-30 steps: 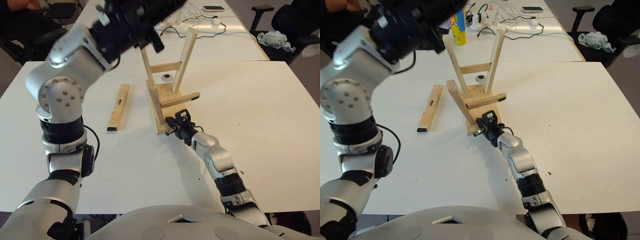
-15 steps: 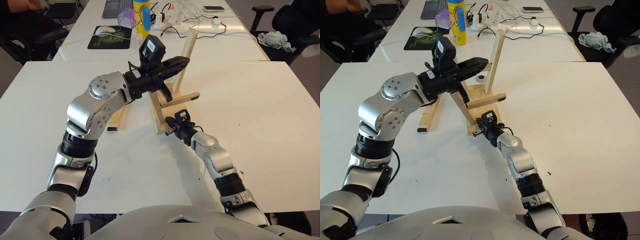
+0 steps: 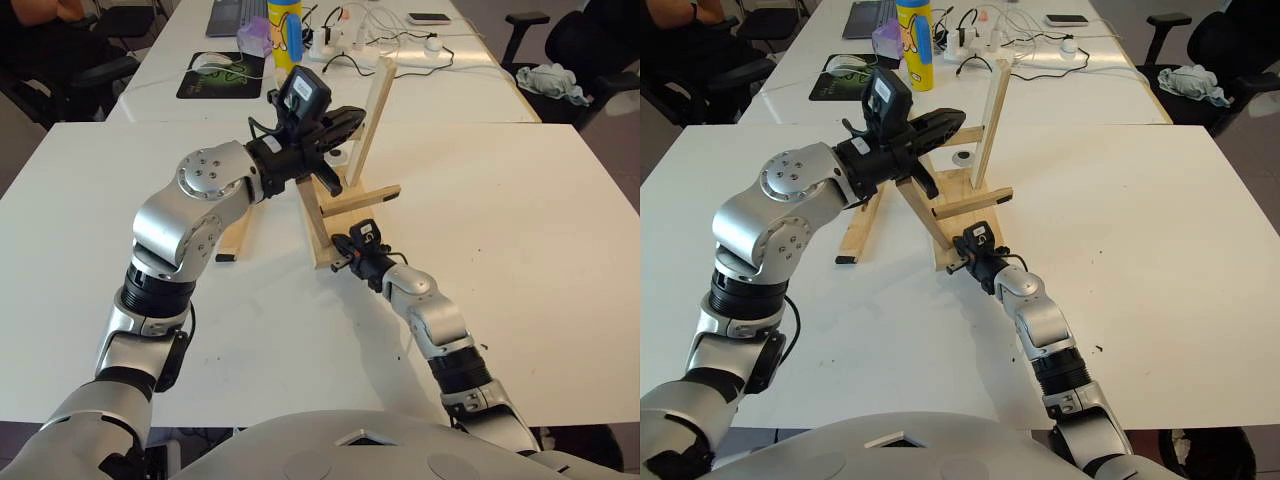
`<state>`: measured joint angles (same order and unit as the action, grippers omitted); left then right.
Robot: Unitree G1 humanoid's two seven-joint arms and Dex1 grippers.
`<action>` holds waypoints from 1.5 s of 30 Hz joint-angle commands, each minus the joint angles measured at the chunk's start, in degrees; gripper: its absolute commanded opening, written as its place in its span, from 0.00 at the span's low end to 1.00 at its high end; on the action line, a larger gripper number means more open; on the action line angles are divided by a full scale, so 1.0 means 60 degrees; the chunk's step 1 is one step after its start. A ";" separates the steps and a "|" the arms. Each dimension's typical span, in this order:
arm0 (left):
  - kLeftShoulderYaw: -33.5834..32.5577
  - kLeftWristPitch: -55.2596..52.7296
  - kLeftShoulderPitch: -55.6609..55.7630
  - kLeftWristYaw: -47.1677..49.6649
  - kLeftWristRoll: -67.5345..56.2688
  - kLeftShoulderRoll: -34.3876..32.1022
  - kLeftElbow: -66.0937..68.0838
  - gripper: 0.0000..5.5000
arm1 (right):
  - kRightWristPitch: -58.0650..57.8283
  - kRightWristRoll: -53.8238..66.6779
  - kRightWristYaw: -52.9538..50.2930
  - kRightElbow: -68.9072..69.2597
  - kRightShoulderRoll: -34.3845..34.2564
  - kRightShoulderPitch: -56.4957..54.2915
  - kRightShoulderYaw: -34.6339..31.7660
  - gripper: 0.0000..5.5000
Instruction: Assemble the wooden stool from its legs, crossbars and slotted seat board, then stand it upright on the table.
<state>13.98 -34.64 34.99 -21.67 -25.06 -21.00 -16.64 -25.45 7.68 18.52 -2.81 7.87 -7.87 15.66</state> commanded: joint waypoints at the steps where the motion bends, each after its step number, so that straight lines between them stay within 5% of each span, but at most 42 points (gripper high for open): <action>1: -0.1978 0.1230 -0.0193 0.1765 0.0510 0.0846 0.0476 0.00 | -0.1224 -0.0266 0.0019 -0.0903 0.0237 0.1120 0.0315 0.00; 3: -0.3141 0.1710 -0.0113 0.2576 0.0561 0.0959 0.0336 0.00 | -0.1221 -0.0257 0.0010 -0.0847 0.0255 0.1194 0.0297 0.00; 7: -0.3727 0.1213 -0.1705 0.3075 0.1251 0.0489 0.0365 0.09 | -0.1195 -0.0230 -0.0048 -0.0727 0.0245 0.1313 0.0225 0.00; 14: -0.3202 0.0356 -0.4202 0.3295 0.2000 0.0777 0.0793 0.26 | -0.1154 -0.0208 -0.0007 -0.0680 0.0250 0.1324 0.0237 0.00; 29: -0.2633 -0.0331 -0.4705 0.2588 0.2320 0.1186 0.2010 0.64 | -0.1135 -0.0239 0.0111 -0.0702 0.0288 0.1272 0.0350 0.00; 42: -0.2487 -0.1009 -0.4808 0.2060 0.2538 0.1098 0.2818 0.64 | -0.1208 -0.0176 0.0098 -0.0532 0.0229 0.1240 0.0359 0.00; 45: -0.2505 -0.1069 -0.4805 0.1938 0.2524 0.1092 0.2923 0.57 | -0.1055 -0.0165 0.0129 -0.0518 0.0220 0.1144 0.0320 0.00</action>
<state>-1.18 -39.29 6.66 -9.19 -9.78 -14.38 -0.73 -25.49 7.68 18.34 -1.10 8.09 -6.71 15.64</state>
